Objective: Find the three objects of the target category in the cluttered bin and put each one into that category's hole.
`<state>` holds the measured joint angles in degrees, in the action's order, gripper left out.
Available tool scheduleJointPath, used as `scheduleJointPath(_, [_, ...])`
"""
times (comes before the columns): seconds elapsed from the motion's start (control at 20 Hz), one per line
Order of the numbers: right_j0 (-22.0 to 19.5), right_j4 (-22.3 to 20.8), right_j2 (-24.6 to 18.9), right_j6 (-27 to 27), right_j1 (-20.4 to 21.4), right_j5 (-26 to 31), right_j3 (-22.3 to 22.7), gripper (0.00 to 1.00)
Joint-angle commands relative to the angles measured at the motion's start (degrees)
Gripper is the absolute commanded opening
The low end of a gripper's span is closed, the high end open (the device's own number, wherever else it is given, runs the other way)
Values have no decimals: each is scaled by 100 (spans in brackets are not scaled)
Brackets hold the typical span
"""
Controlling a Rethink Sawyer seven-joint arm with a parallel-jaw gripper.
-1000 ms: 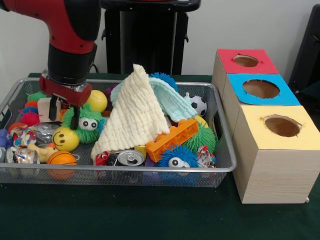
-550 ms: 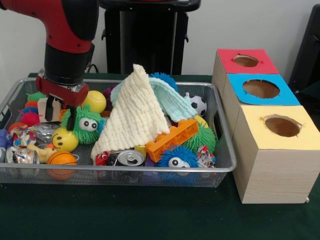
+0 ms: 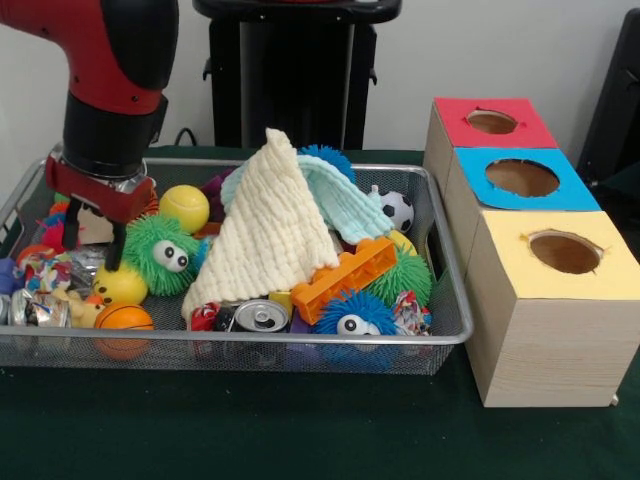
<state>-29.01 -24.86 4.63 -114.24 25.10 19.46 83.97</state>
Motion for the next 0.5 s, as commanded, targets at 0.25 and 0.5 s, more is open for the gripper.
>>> scheduleJointPath(0.25, [-368, -280, -412, 260, -873, 136, -255, 100])
scheduleJointPath(0.5, [-537, -147, -694, 591, -716, 659, -62, 100])
